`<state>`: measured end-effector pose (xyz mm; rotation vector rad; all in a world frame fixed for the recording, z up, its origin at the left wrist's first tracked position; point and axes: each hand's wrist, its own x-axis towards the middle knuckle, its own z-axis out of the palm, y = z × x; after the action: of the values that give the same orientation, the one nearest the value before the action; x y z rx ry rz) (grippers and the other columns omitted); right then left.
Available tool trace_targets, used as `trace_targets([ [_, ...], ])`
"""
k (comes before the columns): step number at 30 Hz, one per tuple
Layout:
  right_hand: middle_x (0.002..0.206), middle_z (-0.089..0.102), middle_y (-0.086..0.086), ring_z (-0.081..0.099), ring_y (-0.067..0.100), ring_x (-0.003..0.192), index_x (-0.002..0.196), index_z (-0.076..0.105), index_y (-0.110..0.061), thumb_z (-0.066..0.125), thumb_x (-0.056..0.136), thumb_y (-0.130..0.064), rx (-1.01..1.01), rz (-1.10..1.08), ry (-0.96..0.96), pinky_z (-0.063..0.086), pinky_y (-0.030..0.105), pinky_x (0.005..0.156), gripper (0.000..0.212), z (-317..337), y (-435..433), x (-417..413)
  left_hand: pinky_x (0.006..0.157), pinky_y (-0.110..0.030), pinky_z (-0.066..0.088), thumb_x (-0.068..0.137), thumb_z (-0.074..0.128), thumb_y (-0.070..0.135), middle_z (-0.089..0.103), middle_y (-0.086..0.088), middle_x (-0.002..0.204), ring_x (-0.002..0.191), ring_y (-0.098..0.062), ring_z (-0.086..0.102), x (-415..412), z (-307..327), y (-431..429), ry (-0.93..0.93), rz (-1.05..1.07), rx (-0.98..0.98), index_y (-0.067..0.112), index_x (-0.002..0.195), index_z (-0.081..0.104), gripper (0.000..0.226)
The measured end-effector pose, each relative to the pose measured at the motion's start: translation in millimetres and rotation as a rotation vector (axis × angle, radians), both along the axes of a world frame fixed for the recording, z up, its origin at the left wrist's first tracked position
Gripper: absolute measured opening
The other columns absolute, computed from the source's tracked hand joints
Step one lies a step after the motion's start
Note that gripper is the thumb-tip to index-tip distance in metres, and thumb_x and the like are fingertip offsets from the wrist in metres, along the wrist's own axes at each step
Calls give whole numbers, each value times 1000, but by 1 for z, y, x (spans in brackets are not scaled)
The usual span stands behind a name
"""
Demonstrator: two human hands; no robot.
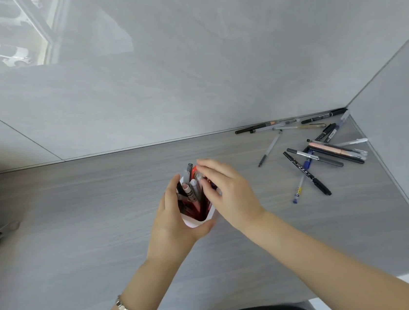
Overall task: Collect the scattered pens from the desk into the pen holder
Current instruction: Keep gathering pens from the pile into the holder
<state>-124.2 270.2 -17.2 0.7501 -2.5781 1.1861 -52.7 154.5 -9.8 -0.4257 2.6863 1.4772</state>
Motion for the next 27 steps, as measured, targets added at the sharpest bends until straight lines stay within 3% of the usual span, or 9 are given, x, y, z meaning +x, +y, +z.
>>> trace_targets([
  [4, 118, 67, 12, 56, 16, 104, 107, 66, -2, 45, 93, -22, 126, 131, 81, 43, 30, 93, 32, 0, 10, 5, 89, -22, 39, 55, 85, 32, 48, 1, 131, 116, -12, 48, 0, -1, 0, -5, 2, -2, 30, 137, 21, 104],
  [7, 118, 63, 0, 44, 14, 120, 111, 64, -7, 48, 89, -22, 78, 232, -41, 32, 23, 104, 31, 13, 34, 5, 87, -22, 38, 56, 84, 30, 48, 4, 130, 111, -8, 48, 2, -1, 0, -5, 24, 3, 33, 135, 22, 102],
  [10, 114, 61, 0, 48, 14, 113, 109, 64, -7, 54, 85, -20, 46, -72, -137, 29, 13, 101, 29, 10, 80, -9, 88, -22, 35, 59, 83, 26, 45, 7, 132, 108, -4, 44, 2, -1, 1, -20, 36, 6, 35, 136, 20, 100],
  [14, 116, 56, 27, 47, 39, 112, 115, 54, 2, 62, 83, -19, 407, -653, -480, 39, 41, 96, 39, -27, 149, -42, 88, -24, 34, 59, 83, 27, 43, 9, 133, 115, -8, 44, 2, -3, 4, -19, 52, -20, 35, 136, 19, 101],
  [17, 115, 58, 29, 52, 41, 110, 109, 52, 5, 59, 85, -29, 592, -773, -725, 45, 44, 89, 42, -45, 165, -47, 88, -23, 33, 59, 83, 25, 43, 10, 127, 110, -5, 42, 2, -1, 6, -19, 46, -27, 32, 137, 19, 101],
  [21, 86, 65, 23, 65, 39, 84, 90, 59, 2, 56, 85, -18, 491, -666, -860, 47, 34, 66, 20, -52, 154, -44, 89, -23, 33, 59, 83, 24, 43, 8, 124, 107, -5, 42, 1, 2, 7, -24, 34, -27, 29, 137, 20, 101],
  [23, 76, 59, 19, 63, 37, 77, 74, 58, -3, 59, 82, -13, 446, -567, -926, 49, 34, 65, 13, -49, 149, -42, 90, -23, 34, 59, 83, 24, 45, 5, 128, 110, -8, 43, 1, 1, 7, -29, 31, -29, 30, 137, 20, 101],
  [25, 69, 59, 18, 61, 31, 62, 60, 52, -7, 58, 83, -5, 215, -441, -1016, 56, 31, 63, 23, -37, 140, -35, 91, -24, 34, 58, 83, 25, 45, 3, 132, 115, -11, 44, 1, -1, 6, -32, 35, -26, 32, 137, 19, 102],
  [27, 65, 62, 13, 58, 17, 49, 66, 53, -8, 57, 84, 0, -40, -330, -989, 53, 21, 51, 20, -17, 124, -26, 91, -24, 34, 58, 84, 25, 45, 4, 132, 118, -13, 45, 1, -1, 5, -28, 37, -26, 33, 137, 19, 102],
])
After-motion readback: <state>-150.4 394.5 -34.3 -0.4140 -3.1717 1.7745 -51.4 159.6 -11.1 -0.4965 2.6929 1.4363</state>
